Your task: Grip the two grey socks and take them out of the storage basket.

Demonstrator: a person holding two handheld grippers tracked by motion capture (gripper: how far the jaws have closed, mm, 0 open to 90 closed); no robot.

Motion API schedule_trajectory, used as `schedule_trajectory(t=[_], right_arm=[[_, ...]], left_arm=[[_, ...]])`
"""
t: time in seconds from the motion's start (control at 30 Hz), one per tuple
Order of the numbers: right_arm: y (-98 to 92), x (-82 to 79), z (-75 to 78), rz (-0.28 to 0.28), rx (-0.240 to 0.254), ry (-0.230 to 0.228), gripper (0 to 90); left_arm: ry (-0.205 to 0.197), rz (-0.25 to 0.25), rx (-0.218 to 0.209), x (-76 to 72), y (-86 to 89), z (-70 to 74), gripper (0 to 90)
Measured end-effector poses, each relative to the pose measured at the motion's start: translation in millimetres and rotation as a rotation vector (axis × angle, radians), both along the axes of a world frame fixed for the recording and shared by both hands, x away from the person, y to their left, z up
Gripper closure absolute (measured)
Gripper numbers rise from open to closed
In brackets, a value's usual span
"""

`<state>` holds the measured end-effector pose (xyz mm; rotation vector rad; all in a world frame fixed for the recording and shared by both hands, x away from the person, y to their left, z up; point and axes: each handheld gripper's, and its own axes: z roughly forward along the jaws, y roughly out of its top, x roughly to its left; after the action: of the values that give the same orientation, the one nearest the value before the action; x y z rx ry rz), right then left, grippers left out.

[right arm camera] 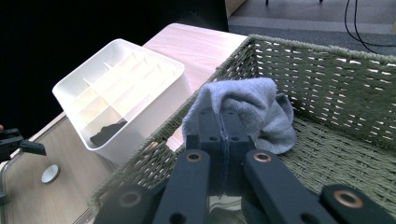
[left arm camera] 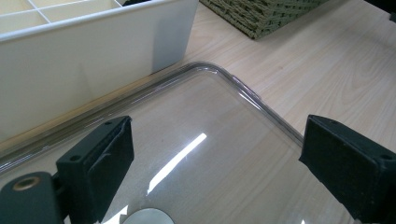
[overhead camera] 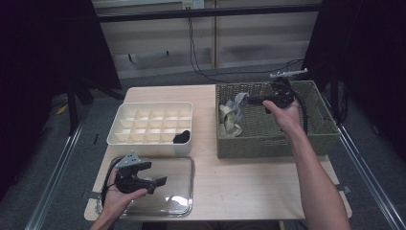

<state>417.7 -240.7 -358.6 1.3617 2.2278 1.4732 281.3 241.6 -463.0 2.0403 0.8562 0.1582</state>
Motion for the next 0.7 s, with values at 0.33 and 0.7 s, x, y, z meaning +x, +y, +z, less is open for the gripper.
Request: schedule_trajectory(t=[0.33, 0.7], right_arm=[[1.8, -12.1, 9.0, 0.016, 0.014, -0.023, 89.9], [9.2, -26.5, 18.8, 0.036, 0.037, -0.063, 90.0]], left_arm=[[-0.005, -0.004, 0.004, -1.5, 0.0, 0.7, 9.2], [-0.005, -0.002, 0.011, -1.3, -1.5, 0.2, 9.0]])
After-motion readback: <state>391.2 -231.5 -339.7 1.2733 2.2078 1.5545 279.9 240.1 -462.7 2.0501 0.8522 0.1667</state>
